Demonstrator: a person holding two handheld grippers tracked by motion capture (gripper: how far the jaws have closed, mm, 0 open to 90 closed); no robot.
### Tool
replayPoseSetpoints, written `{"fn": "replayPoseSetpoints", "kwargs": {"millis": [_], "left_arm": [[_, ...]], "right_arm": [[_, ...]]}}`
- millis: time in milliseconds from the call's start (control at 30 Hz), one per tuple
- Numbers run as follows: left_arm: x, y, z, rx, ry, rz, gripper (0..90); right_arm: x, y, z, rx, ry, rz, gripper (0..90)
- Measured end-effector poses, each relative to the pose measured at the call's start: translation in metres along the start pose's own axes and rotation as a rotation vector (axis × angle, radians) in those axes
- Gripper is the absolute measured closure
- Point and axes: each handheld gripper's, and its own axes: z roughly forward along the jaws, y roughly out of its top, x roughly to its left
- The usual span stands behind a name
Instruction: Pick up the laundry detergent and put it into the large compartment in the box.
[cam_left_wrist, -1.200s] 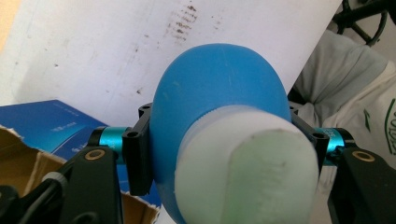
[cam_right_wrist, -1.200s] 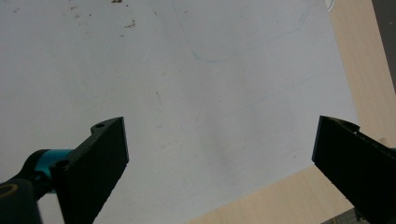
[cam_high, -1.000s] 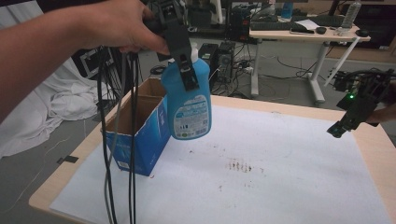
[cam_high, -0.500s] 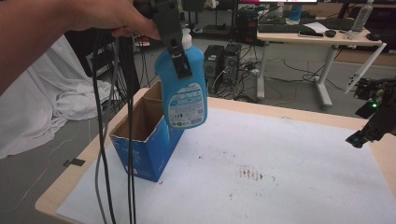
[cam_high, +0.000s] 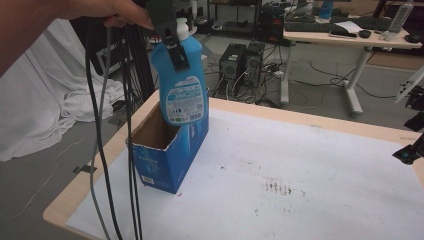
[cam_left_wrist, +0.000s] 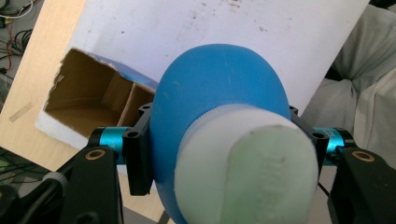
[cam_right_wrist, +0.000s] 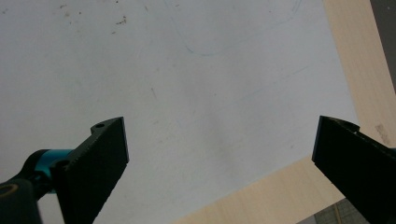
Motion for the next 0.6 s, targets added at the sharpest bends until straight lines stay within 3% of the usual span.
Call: {"fn": "replayPoseSetpoints", "kwargs": {"millis": [400, 600], "left_arm": [[0.022, -0.029, 0.001, -0.011, 0.016, -0.05, 38.1], [0.028, -0.037, 0.01, -0.01, 0.025, -0.064, 38.1]], "right_arm": [[0.0, 0.002, -0.001, 0.008, -0.004, 0.013, 2.8], [0.0, 0.002, 0.0, 0.013, -0.006, 0.022, 2.8]]}}
